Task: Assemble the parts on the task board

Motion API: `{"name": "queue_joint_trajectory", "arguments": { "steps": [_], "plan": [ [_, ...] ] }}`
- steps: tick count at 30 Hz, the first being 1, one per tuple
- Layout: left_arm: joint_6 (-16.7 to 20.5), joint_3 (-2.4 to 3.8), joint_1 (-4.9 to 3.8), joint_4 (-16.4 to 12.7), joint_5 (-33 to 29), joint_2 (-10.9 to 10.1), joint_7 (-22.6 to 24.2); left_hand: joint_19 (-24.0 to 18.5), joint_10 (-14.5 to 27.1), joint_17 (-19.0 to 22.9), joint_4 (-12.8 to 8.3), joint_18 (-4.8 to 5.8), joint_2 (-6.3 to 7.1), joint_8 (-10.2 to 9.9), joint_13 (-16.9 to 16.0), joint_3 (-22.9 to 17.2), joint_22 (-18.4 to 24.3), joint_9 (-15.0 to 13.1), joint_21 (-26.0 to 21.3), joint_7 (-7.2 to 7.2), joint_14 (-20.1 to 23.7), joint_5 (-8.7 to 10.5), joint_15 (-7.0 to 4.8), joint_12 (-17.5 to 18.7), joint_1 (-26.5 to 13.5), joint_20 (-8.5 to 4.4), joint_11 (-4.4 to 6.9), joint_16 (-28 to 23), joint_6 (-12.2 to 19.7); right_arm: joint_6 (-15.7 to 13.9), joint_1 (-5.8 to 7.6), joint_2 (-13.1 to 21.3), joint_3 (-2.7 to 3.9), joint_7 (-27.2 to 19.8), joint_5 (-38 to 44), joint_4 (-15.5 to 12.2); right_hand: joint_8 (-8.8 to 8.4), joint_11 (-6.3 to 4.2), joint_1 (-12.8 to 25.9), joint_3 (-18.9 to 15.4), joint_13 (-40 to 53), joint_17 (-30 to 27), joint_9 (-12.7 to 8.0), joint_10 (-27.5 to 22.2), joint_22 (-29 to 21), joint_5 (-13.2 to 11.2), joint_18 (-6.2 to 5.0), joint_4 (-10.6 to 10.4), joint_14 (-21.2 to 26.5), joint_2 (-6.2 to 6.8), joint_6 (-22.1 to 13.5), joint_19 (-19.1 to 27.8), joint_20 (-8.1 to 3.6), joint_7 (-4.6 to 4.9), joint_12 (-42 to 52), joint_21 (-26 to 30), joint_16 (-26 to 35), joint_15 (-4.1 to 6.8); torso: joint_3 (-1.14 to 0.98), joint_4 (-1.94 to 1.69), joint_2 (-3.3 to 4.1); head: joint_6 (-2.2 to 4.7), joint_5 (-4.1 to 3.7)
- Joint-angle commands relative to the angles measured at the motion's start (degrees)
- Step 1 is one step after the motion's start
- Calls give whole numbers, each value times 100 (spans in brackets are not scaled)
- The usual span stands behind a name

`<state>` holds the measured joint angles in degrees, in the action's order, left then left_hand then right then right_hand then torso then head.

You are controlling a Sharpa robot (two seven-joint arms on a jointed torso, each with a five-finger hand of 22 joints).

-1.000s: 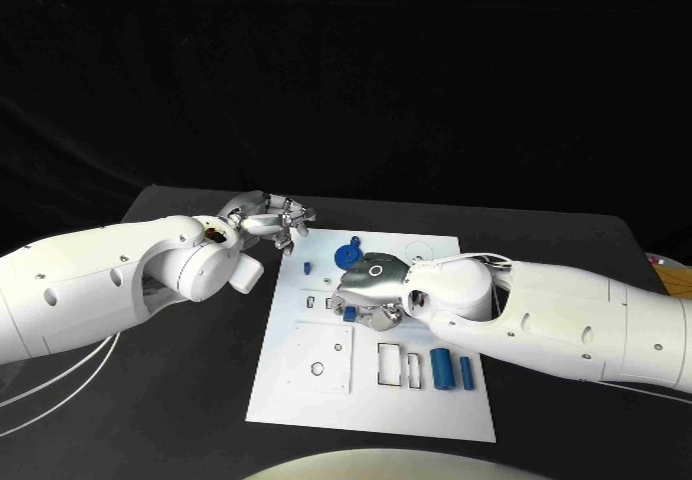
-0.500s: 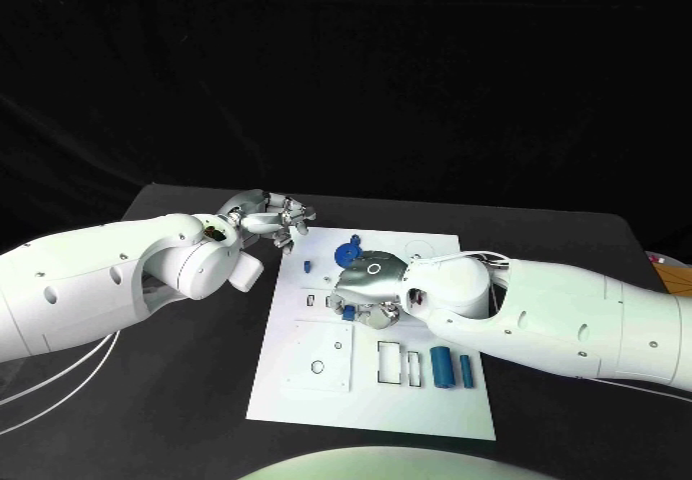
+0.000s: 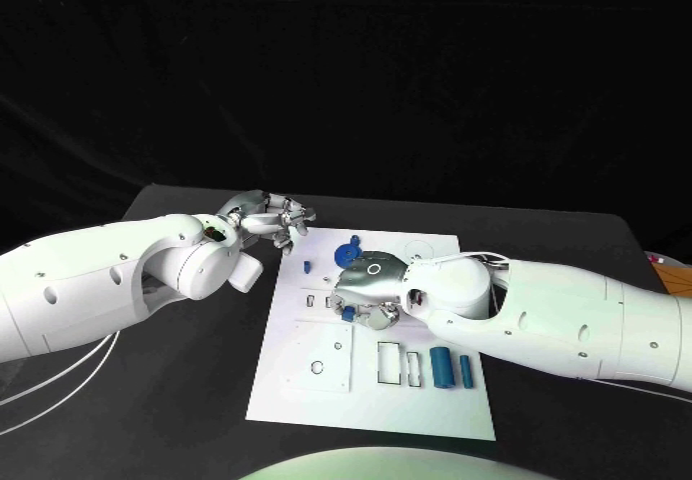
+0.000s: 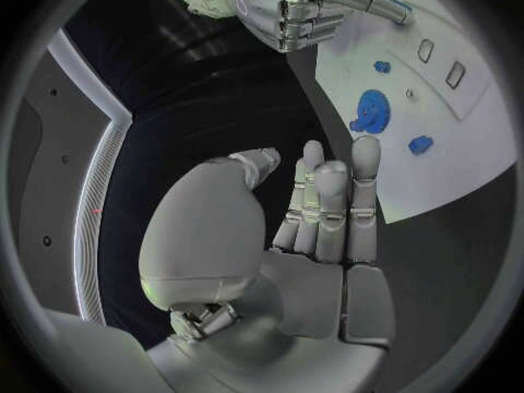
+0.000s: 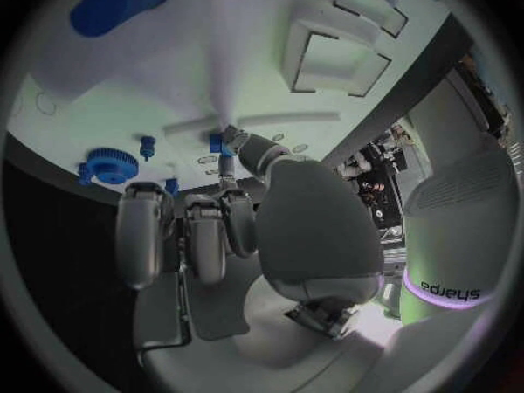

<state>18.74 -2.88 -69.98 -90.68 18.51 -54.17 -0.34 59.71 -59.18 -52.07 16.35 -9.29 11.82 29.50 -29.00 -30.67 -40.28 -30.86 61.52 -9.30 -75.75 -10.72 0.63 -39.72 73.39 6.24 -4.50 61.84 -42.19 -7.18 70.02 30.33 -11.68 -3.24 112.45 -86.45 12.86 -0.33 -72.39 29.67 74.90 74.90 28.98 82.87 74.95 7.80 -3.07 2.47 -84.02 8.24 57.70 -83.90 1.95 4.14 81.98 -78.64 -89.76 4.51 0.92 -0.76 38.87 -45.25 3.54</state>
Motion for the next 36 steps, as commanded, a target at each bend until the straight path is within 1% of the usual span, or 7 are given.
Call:
{"name": "queue_joint_trajectory", "arguments": {
  "steps": [1,12,24,27,31,32,36],
  "plan": [
    [-86,6,-6,-1,9,9,3,45,26,-9,-4,-17,-18,36,10,0,-10,9,29,-12,-40,16,-11,-21,62,14,-8,18,34,-258,-5,16,0,44,-38,-17,31,46,145,-31,712,1510,46,30,1138,171,87,-128,-598,-72,72,-184,10,10,35,-52,-24,-29,-1,-2,1,13,-2],
    [-94,5,-4,4,10,1,32,34,30,18,-2,-21,-6,38,17,8,13,14,15,-15,-30,20,-11,-23,72,14,-10,2,40,-1242,-36,211,3,-77,-735,-150,51,43,258,-87,761,1510,79,80,1212,276,128,-286,-598,-99,137,-269,32,11,85,-252,-24,-60,-2,-2,-9,85,5],
    [-138,0,12,-30,-125,-37,153,33,29,33,6,-20,15,22,31,26,19,35,8,-21,-19,22,-7,-29,82,14,-14,-5,65,-2208,-42,668,37,-486,-3217,-236,45,43,263,-90,762,1510,92,78,1221,290,132,-340,-598,-114,134,-278,57,25,84,-268,-24,-98,-6,25,-28,220,51],
    [-192,-3,66,-38,-299,-52,250,20,32,55,18,-22,11,-30,48,22,36,103,-12,-15,6,19,-6,-39,93,16,-12,-20,6,-2352,-50,783,43,-668,-3869,-256,42,48,256,-87,756,1510,94,71,1221,301,132,-341,-598,-115,129,-277,61,30,78,-265,-24,-103,-9,27,-38,255,49],
    [-336,-5,186,-66,-729,-73,377,43,7,32,36,-16,-68,-294,104,33,9,369,-18,7,13,13,-13,-89,-53,14,3,22,-155,-2463,-80,911,58,-849,-4534,-307,36,58,252,-93,749,1510,97,62,1218,320,129,-346,-598,-103,118,-273,68,42,69,-252,-24,-111,-17,39,-55,307,78],
    [-386,-5,218,-71,-859,-73,402,102,-22,-60,37,0,-100,-355,113,39,-76,425,33,12,-34,14,-17,-111,-115,11,5,103,-181,-2497,-92,943,64,-884,-4646,-329,36,58,252,-93,750,1510,97,63,1218,321,129,-346,-598,-103,118,-273,68,42,71,-253,-24,-112,-20,41,-60,319,77],
    [-664,-5,374,-105,-1397,-61,493,953,-472,-1369,41,230,-294,-691,-97,150,-1400,733,906,57,-669,4,-77,-684,-587,-46,67,1237,-407,-2713,-144,1067,114,-1028,-5046,-445,36,60,250,-92,750,1510,98,62,1219,326,130,-347,-598,-103,118,-274,70,44,71,-257,-24,-114,-31,46,-70,367,84]
  ]
}}
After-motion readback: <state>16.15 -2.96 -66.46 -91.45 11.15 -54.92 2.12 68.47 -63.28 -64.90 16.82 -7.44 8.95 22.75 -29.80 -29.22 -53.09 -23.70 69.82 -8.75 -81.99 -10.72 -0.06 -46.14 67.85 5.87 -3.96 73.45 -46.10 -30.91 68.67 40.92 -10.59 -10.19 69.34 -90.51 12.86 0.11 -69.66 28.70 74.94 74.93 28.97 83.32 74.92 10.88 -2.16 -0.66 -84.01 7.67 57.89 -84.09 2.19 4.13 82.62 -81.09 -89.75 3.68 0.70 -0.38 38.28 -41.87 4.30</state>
